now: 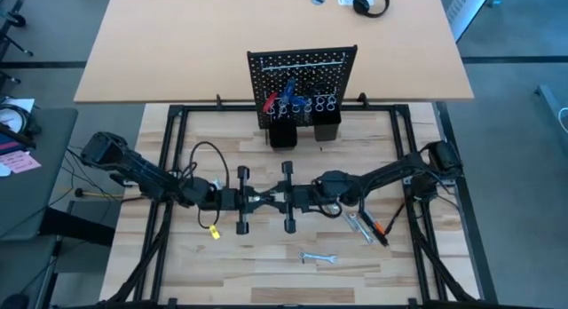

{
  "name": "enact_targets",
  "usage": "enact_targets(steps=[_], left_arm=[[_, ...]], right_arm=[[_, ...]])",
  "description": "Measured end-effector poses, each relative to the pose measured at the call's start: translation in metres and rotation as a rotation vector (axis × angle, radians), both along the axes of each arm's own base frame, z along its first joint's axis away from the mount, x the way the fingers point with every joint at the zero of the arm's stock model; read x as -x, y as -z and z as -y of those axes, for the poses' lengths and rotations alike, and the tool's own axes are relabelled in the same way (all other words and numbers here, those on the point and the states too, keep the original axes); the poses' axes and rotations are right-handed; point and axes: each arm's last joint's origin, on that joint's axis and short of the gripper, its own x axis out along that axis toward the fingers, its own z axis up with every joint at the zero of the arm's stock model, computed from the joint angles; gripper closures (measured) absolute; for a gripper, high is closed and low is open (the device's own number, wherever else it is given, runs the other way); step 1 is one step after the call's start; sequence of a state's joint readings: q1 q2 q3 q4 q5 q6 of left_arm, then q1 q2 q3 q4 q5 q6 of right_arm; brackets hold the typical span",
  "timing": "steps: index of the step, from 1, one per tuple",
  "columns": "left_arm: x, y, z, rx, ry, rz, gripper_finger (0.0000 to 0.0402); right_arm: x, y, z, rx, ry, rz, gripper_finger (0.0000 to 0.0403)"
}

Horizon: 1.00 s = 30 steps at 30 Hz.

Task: Hang tools onto peg board
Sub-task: Hang the wrench on the pegboard

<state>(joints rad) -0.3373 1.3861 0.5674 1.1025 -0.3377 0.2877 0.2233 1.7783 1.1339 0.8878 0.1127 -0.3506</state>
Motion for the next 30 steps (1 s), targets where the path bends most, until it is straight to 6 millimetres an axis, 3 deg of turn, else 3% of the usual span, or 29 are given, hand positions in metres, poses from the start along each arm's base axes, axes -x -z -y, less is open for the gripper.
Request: enact_targets(steps=[6, 12, 17, 22, 26, 30], left_arm=[[0.009, -0.010, -0.015, 0.075, -0.070, -0.073, 0.0399], [0.014, -0.034, -0.055, 0.174, -0.130, -0.148, 0.0401], [0.004, -0.075, -0.103, 0.279, -0.168, -0.274, 0.0401], [-0.004, -0.105, -0.151, 0.383, -0.128, -0.271, 0.0401], [-0.009, -0.101, -0.184, 0.480, -0.107, -0.282, 0.0401], [-0.013, -0.092, -0.202, 0.523, -0.110, -0.283, 0.0401]], right_arm=[[0.029, -0.019, -0.002, 0.087, 0.258, -0.245, 0.0266], [0.071, -0.038, -0.009, 0.028, 0.283, -0.439, 0.0219], [0.089, -0.041, -0.019, -0.015, 0.245, -0.507, 0.0218], [0.093, -0.041, -0.029, 0.009, 0.212, -0.513, 0.0227], [0.096, -0.040, -0.035, 0.028, 0.222, -0.514, 0.0233], [0.098, -0.040, -0.039, 0.038, 0.238, -0.513, 0.0236]])
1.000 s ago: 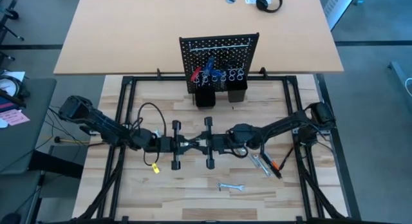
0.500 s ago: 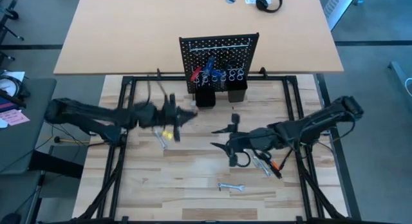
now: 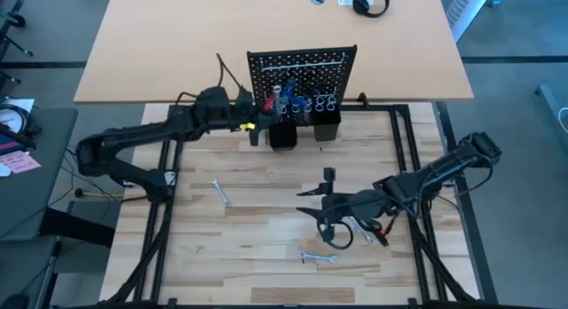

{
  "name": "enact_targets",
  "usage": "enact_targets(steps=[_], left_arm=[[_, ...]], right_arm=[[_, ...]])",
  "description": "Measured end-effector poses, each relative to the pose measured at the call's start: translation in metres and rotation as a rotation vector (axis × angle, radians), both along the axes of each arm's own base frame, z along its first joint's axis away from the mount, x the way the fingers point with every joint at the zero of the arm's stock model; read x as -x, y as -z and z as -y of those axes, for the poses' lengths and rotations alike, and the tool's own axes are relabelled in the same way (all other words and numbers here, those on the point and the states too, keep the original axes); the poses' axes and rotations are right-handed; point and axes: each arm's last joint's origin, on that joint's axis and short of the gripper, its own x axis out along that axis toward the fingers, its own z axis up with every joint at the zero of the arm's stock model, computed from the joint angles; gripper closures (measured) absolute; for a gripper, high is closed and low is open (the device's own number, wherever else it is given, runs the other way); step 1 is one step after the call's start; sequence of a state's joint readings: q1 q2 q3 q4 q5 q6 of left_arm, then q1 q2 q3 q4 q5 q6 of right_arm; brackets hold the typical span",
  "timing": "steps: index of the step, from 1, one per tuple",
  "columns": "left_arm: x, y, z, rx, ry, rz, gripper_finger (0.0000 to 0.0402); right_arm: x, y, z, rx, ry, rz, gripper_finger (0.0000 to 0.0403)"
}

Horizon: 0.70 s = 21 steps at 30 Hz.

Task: Hang tools onto peg board
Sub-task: Hang the wrench on the pegboard

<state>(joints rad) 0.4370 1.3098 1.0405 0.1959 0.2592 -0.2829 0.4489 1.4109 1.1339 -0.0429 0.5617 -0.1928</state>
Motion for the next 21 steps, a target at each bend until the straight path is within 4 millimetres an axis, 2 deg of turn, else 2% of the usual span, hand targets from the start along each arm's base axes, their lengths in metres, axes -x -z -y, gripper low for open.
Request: enact_targets(steps=[7, 21], left_arm=[[0.009, -0.002, -0.016, 0.021, -0.058, 0.015, 0.0401], [0.024, 0.000, -0.041, 0.118, -0.023, 0.026, 0.0401]], right_arm=[[0.000, 0.000, -0.001, 0.004, -0.003, -0.005, 0.0237], [0.000, 0.000, -0.001, 0.002, -0.002, -0.001, 0.0237]])
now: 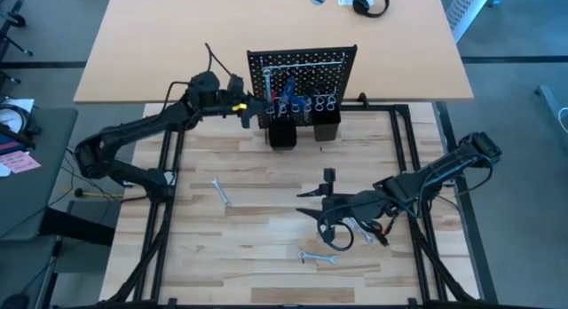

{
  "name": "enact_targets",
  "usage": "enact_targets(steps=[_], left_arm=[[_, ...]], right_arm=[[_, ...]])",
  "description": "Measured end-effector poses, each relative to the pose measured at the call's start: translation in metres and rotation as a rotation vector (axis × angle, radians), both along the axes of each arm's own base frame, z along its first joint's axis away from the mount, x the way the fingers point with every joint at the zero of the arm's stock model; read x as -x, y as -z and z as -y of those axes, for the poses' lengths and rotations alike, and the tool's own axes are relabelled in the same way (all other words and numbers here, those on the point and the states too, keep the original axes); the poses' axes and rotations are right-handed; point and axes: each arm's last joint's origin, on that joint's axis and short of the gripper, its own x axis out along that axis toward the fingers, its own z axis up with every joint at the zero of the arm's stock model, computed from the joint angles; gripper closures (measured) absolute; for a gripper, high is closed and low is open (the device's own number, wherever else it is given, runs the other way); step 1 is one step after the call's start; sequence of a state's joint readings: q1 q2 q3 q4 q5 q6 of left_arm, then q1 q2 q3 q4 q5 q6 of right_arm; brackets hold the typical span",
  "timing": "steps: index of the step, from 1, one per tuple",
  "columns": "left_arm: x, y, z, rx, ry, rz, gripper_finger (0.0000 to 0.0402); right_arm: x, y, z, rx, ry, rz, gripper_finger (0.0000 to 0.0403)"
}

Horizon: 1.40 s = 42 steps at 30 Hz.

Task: Hang tools onto peg board
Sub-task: Hang the wrench on the pegboard

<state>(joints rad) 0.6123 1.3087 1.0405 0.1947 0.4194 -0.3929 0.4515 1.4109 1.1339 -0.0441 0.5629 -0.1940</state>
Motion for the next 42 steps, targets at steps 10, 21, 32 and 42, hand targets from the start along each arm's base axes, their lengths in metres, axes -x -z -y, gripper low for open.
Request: enact_targets(steps=[10, 21, 32, 42], left_arm=[[0.001, 0.005, -0.002, 0.049, 0.014, -0.039, 0.0401], [0.007, 0.008, -0.010, 0.061, -0.015, -0.061, 0.0401], [0.017, 0.010, -0.026, 0.143, -0.015, -0.038, 0.0401], [-0.001, 0.032, -0.038, 0.225, 0.015, -0.062, 0.0353]], right_arm=[[0.000, 0.000, 0.000, -0.003, 0.000, 0.005, 0.0237], [-0.001, -0.002, -0.001, 0.000, -0.005, 0.023, 0.0237], [-0.001, -0.003, -0.001, 0.001, -0.006, 0.028, 0.0237], [-0.001, -0.003, -0.001, -0.001, -0.010, 0.031, 0.0237]])
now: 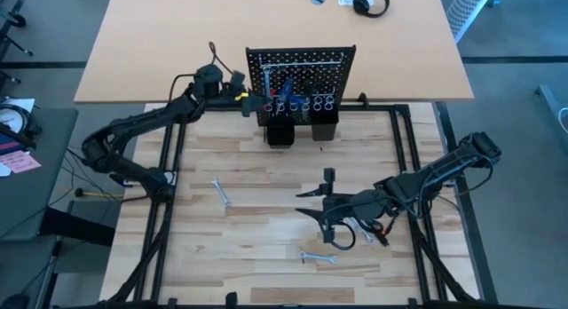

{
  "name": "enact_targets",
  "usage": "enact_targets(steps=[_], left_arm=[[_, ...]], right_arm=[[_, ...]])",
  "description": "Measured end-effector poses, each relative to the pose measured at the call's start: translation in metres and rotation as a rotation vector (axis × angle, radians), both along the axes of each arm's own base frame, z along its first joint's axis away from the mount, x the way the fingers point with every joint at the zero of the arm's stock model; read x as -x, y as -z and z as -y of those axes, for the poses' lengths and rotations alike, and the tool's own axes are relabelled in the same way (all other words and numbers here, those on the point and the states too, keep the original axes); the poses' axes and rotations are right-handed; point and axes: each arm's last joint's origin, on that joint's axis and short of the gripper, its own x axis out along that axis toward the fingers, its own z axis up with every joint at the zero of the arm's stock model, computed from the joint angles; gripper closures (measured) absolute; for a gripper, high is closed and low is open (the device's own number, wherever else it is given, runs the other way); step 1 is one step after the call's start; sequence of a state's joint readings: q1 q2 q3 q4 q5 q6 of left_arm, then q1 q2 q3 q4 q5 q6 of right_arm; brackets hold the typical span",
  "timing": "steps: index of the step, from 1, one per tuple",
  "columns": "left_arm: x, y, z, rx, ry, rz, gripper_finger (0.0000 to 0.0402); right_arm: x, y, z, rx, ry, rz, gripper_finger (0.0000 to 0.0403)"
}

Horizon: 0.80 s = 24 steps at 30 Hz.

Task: Hang tools onto peg board
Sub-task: Hang the wrench on the pegboard

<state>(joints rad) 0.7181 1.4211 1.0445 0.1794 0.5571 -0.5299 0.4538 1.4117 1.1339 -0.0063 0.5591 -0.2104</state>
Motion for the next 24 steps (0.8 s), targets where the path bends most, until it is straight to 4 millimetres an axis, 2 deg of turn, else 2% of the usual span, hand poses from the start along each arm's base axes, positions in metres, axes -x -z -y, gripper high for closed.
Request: enact_targets(steps=[5, 10, 24], left_arm=[[0.002, -0.005, 0.005, 0.017, 0.064, 0.028, 0.0299], [0.010, -0.013, 0.011, 0.049, 0.058, 0.029, 0.0264], [0.029, -0.025, 0.035, 0.059, 0.096, -0.043, 0.0256]], right_arm=[[0.001, 0.000, -0.001, 0.002, -0.004, -0.004, 0.0237], [0.001, 0.001, -0.002, 0.003, -0.007, -0.007, 0.0237], [0.001, 0.001, -0.002, 0.003, -0.008, -0.007, 0.0237]])
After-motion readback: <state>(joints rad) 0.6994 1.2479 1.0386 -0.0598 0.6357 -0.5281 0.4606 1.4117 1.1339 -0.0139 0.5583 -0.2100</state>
